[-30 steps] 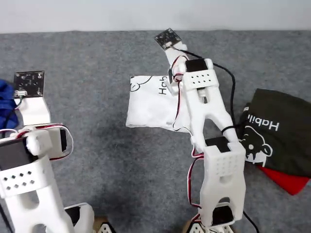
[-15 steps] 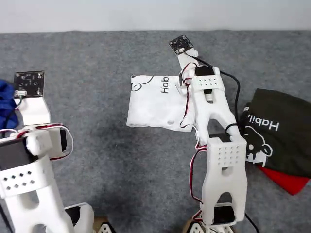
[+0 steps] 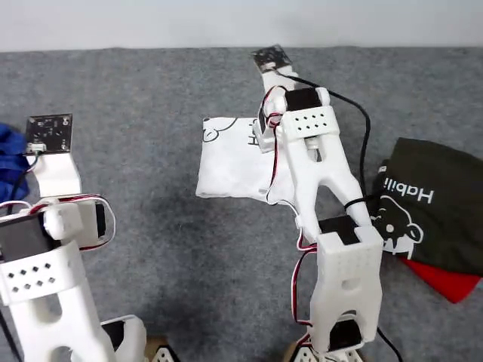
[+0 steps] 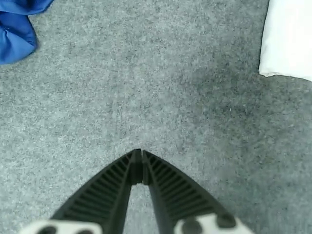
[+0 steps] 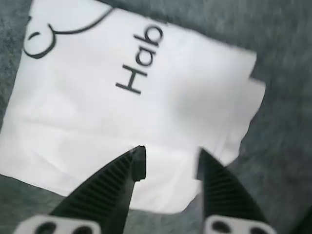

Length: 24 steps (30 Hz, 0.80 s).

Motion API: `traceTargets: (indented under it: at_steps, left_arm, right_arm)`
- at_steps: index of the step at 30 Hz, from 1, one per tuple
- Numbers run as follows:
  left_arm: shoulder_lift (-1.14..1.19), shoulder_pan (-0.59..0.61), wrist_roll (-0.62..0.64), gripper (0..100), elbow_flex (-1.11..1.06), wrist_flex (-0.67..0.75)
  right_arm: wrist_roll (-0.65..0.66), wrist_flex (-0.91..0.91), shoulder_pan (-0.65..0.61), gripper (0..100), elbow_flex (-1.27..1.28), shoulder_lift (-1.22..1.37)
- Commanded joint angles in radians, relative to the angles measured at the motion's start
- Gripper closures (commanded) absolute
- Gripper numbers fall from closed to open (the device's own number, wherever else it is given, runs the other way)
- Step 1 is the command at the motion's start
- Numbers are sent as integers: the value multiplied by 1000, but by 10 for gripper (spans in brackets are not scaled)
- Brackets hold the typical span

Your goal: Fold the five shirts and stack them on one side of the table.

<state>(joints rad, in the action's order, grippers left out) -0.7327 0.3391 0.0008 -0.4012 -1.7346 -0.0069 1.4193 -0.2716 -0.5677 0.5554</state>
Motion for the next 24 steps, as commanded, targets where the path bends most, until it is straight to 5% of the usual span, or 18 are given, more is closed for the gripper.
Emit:
traceTargets:
  at_steps: [1,19,24]
  left_arm:
    - [-21,5,-11,995,2,-17]
    - [-21,3,-11,995,1,-17]
    - [-21,3,-11,995,1,-17]
  right_arm:
    - [-229,35,8,697,-57,-65]
    - [-276,-108,79,686,-57,220]
    - [-270,-97,42,835,-57,245]
